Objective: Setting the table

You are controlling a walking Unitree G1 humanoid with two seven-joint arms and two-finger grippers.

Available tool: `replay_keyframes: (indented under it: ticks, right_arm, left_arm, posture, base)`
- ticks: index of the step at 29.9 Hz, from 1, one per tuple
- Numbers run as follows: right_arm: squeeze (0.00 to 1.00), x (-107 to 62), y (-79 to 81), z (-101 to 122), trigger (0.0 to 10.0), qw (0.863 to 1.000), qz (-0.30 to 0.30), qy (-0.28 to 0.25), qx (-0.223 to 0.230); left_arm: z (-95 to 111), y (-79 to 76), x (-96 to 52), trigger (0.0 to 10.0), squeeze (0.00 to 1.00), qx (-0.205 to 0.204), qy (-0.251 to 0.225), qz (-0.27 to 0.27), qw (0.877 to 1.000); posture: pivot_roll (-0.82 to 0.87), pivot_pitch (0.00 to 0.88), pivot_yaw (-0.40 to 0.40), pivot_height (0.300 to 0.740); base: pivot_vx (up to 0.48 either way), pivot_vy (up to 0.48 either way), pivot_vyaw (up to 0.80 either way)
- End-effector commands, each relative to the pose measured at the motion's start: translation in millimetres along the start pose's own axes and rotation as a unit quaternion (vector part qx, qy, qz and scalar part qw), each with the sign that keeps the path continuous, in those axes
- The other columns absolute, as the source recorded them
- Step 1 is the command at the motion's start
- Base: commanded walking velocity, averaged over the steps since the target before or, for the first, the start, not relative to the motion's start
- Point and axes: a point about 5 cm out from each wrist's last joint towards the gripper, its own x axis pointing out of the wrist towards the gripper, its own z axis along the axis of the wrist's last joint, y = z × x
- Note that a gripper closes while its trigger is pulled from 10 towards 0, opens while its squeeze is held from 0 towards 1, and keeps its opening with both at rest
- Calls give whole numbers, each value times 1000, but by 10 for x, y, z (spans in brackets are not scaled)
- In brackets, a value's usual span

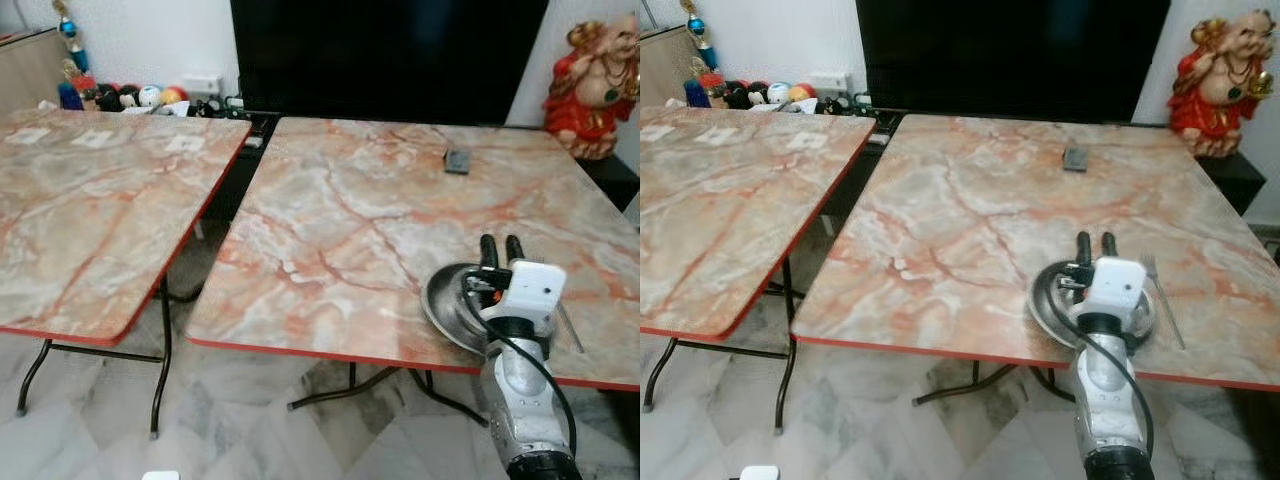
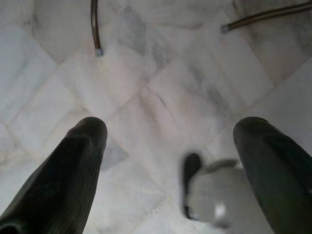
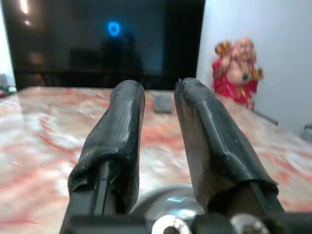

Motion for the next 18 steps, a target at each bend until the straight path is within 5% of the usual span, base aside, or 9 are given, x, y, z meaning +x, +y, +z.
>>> replay_keyframes:
  ticks: [1,18]
  right_arm:
    - [0,17,93,43,10000,1000,12,-2,9]
    - [0,-10,309,38,10000,998,62,14,23]
  left_arm:
    - [-88,60,-33,10000,0,5,17,7,1000]
    - [-134,69,-41,10000,0,1,34,8,999]
  posture:
    - [26,16,-24,740]
    - [13,51,-27,740]
  base:
    - [0,480,0]
    - [0,480,0]
